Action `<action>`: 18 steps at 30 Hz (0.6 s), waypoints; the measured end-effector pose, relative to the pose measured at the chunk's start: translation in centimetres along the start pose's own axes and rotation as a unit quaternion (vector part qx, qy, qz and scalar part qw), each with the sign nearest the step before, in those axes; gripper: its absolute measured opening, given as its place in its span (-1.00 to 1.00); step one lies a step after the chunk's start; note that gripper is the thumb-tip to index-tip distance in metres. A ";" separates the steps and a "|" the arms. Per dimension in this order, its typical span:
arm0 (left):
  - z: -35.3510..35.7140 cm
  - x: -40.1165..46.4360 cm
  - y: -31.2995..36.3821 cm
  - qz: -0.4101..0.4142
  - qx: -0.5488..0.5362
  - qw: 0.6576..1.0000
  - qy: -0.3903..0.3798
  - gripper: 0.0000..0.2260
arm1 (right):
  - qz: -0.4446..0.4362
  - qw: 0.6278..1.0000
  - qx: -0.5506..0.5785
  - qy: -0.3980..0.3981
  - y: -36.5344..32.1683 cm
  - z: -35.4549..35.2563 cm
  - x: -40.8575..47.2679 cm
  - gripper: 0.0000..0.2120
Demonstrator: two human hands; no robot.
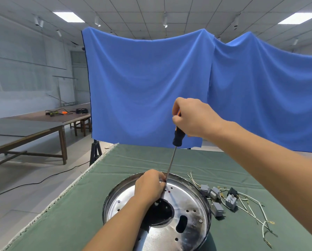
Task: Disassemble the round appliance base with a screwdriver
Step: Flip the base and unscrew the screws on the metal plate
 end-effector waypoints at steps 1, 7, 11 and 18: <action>0.0 0.0 -0.1 0.000 0.001 1.000 0.000 -0.89 | -0.007 1.000 0.022 0.005 0.2 0.0 -0.1 -0.86; 0.1 0.3 -0.1 0.015 0.009 1.000 -0.003 -0.88 | -0.007 0.999 0.009 0.044 1.8 -0.3 -0.5 -0.76; 0.0 0.3 0.5 0.041 0.029 0.999 0.001 -0.87 | 0.012 0.992 0.050 0.117 3.6 -1.8 -0.8 -0.92; -0.2 0.1 0.4 0.032 0.016 0.999 0.010 -0.89 | 0.092 0.935 0.233 0.250 8.8 -4.5 -2.0 -0.91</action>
Point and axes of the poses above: each hand's wrist, its own x-axis towards the middle knuckle, its own z-axis out of the palm, y = z × x, the point moved 8 cm from there along x, towards the middle knuckle, and after that the axes turned 11 degrees about z, right-handed, at the moved point
